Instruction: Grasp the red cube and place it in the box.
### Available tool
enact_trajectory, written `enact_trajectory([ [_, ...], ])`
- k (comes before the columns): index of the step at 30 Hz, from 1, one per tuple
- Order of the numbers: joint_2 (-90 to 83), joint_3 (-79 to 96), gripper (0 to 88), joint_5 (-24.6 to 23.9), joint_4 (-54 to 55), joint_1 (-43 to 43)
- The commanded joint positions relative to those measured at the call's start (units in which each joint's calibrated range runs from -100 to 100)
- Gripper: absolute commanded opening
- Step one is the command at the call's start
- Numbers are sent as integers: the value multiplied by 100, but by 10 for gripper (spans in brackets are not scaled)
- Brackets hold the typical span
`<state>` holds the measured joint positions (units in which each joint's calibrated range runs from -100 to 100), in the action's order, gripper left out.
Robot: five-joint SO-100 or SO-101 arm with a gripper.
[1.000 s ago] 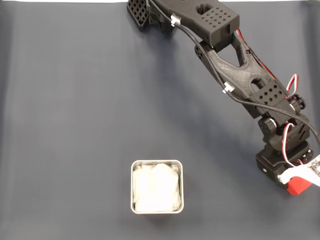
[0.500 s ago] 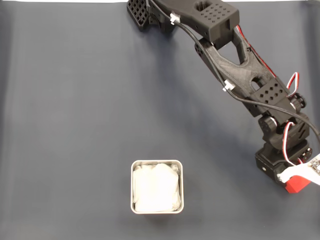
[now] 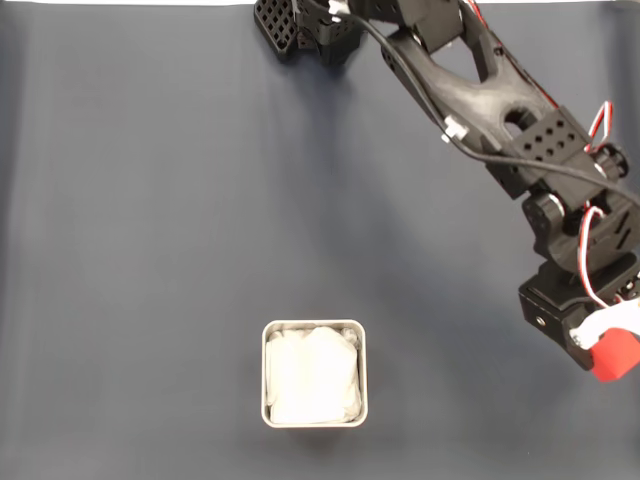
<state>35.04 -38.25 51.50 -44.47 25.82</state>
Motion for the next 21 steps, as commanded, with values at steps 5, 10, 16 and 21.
enact_trajectory([
  [5,-1147,421,84,24,-37,-373],
  [10,-1511,795,84,44,-37,-636],
  [16,-1849,1124,81,54,-37,-962],
  [21,-2083,1398,81,44,-28,-1218],
])
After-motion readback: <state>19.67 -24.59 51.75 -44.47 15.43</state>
